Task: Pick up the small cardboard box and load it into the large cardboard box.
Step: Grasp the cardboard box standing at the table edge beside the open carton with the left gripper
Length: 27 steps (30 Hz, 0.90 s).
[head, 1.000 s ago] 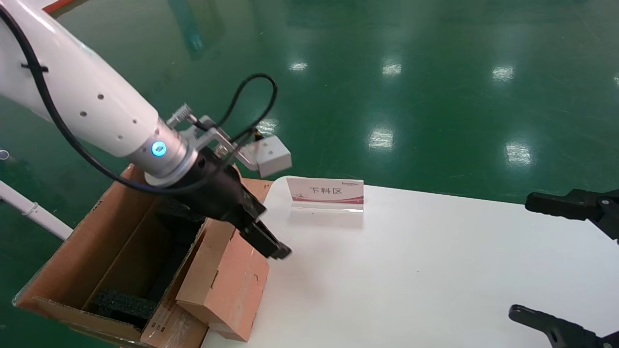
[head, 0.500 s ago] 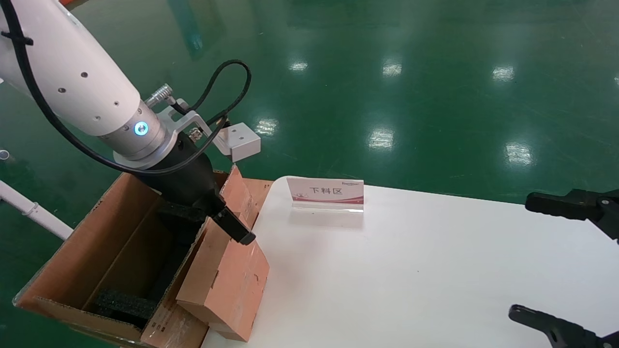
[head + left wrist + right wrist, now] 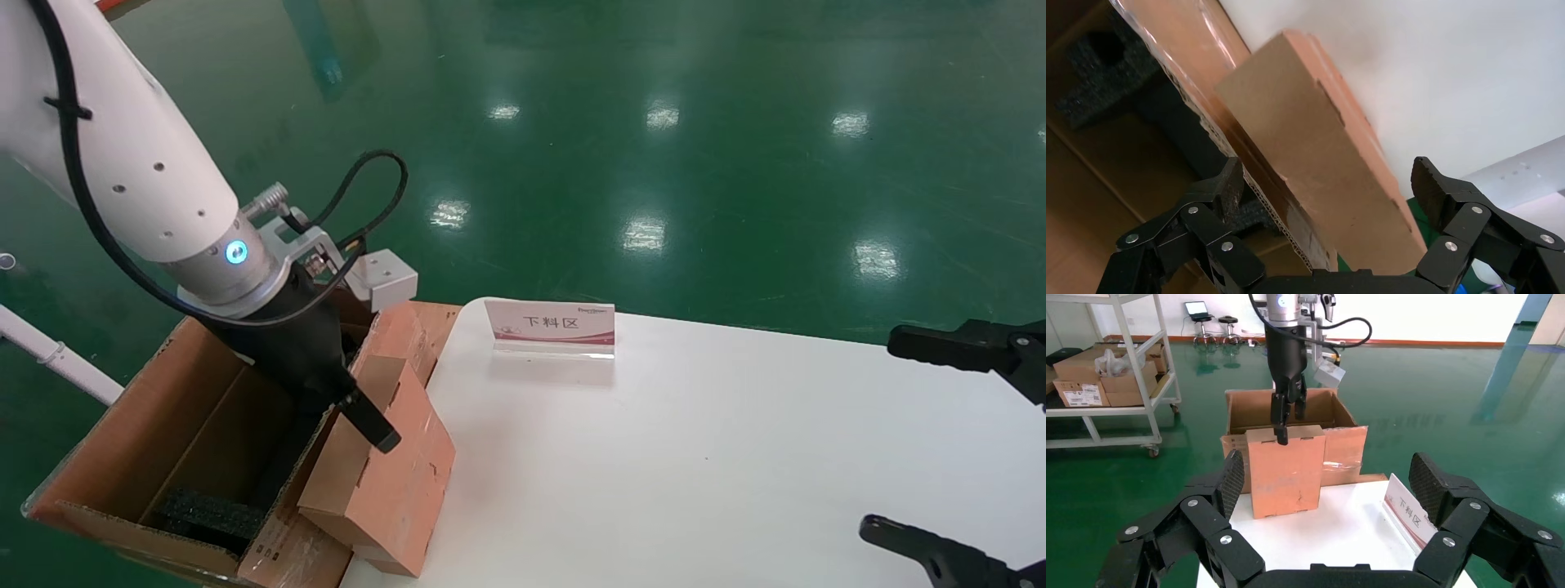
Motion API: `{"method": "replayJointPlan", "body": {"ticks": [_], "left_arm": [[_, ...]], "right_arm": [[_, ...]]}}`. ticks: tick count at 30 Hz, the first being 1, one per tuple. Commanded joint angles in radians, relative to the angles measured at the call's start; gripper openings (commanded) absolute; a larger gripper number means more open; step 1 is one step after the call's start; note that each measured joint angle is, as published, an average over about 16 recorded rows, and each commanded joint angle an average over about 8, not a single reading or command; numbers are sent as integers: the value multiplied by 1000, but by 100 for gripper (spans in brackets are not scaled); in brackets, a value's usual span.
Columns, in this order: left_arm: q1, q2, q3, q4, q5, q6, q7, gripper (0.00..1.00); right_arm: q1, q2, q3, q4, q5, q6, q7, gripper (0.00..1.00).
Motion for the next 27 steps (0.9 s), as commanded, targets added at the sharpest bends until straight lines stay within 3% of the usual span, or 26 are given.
{"method": "replayJointPlan", "body": {"ticks": [1, 20, 21, 26, 27], "left_arm": [[1, 1, 20, 0, -5, -6, -6, 100], [43, 9, 79, 2, -3, -43, -17, 100], [43, 9, 78, 2, -3, -42, -17, 95], [42, 9, 75, 2, -4, -42, -17, 33], [42, 9, 74, 2, -4, -42, -17, 20]], "right_arm": [[0, 0, 0, 0, 0, 0, 0, 100], [0, 1, -1, 0, 0, 1, -1, 100], [0, 1, -1, 0, 1, 1, -1, 100], [0, 1, -1, 0, 1, 1, -1, 100], [0, 1, -1, 0, 1, 1, -1, 92]]}}
